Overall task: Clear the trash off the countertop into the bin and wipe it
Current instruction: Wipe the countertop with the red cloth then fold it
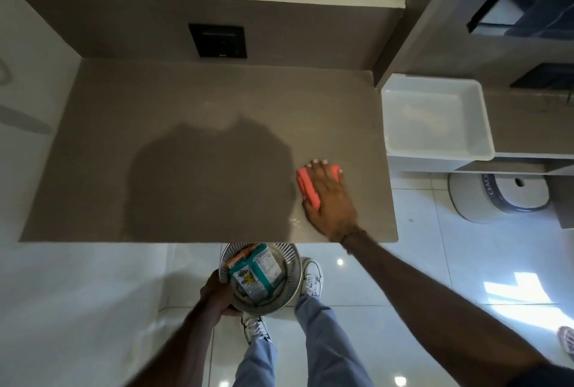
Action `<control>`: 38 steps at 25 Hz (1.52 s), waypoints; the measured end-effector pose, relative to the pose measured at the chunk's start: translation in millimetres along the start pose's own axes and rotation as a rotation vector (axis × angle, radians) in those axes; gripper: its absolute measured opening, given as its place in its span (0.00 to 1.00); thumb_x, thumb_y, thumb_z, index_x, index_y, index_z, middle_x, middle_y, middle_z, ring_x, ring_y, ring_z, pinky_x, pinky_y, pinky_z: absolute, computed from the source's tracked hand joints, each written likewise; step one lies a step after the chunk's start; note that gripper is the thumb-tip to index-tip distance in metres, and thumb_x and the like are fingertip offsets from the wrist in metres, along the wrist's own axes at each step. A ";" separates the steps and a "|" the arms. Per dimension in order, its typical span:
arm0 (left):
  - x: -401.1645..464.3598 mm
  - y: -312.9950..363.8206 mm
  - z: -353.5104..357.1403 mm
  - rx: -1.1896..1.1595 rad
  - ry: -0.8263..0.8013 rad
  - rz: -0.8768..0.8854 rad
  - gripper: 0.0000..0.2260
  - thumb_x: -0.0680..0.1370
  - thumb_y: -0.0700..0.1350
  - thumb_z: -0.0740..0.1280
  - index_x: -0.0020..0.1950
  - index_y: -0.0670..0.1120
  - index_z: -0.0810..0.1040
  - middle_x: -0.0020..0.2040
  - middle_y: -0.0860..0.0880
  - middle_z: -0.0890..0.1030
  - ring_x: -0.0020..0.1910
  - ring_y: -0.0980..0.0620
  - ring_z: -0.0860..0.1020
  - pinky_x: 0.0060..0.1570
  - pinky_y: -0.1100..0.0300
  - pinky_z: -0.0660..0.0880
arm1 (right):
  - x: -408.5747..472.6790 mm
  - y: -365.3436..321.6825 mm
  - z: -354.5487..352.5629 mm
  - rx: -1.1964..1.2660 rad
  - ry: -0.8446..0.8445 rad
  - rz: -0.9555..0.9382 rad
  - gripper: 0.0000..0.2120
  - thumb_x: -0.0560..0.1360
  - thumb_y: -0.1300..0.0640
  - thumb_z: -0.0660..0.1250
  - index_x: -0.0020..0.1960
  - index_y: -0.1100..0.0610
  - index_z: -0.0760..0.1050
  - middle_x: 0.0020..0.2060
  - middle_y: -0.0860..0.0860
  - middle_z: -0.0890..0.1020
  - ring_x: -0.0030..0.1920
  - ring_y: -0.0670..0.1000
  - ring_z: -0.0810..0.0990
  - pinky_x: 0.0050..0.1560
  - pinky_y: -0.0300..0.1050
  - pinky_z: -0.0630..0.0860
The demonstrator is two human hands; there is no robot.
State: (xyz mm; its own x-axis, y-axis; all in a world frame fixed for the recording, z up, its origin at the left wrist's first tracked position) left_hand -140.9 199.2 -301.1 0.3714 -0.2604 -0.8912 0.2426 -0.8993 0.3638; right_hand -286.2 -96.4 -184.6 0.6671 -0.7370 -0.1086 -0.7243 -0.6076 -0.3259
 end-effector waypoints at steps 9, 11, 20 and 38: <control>-5.6 -29.0 -40.6 0.031 0.066 -0.004 0.07 0.79 0.43 0.70 0.56 0.43 0.79 0.48 0.36 0.86 0.34 0.37 0.88 0.33 0.38 0.86 | -99.7 -138.3 16.8 0.733 -0.148 0.016 0.23 0.80 0.57 0.62 0.74 0.50 0.68 0.65 0.51 0.80 0.53 0.44 0.85 0.53 0.44 0.84; -8.4 -33.4 -46.3 0.057 0.071 0.011 0.07 0.79 0.41 0.69 0.56 0.43 0.79 0.49 0.36 0.85 0.35 0.36 0.88 0.34 0.38 0.86 | -96.2 -109.0 5.3 1.053 -0.034 0.296 0.17 0.81 0.60 0.61 0.68 0.52 0.75 0.47 0.48 0.85 0.32 0.39 0.83 0.31 0.34 0.80; -15.5 -47.7 -47.1 0.169 0.048 0.050 0.08 0.81 0.42 0.68 0.58 0.41 0.78 0.50 0.36 0.86 0.39 0.37 0.88 0.35 0.39 0.86 | -76.4 41.6 -67.3 0.509 0.271 0.637 0.31 0.78 0.39 0.62 0.77 0.49 0.61 0.71 0.56 0.74 0.69 0.61 0.74 0.69 0.62 0.71; 40.7 -59.5 45.7 0.296 -0.052 0.038 0.10 0.81 0.47 0.65 0.61 0.48 0.77 0.56 0.40 0.85 0.43 0.37 0.87 0.33 0.39 0.86 | -205.3 20.3 206.0 0.552 -0.437 0.789 0.23 0.73 0.45 0.69 0.66 0.51 0.74 0.58 0.54 0.84 0.57 0.58 0.83 0.50 0.48 0.79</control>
State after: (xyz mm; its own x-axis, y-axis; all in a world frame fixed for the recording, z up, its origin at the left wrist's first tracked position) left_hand -181.2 226.1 -371.4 0.3273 -0.3062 -0.8939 -0.0449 -0.9500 0.3090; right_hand -401.9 103.5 -362.5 0.1257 -0.6270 -0.7688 -0.8737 0.2971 -0.3851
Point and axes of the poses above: each hand's wrist, its own x-axis towards the middle knuckle, its own z-axis out of the palm, y = z × x, the point moved 10 cm from there along x, towards the middle knuckle
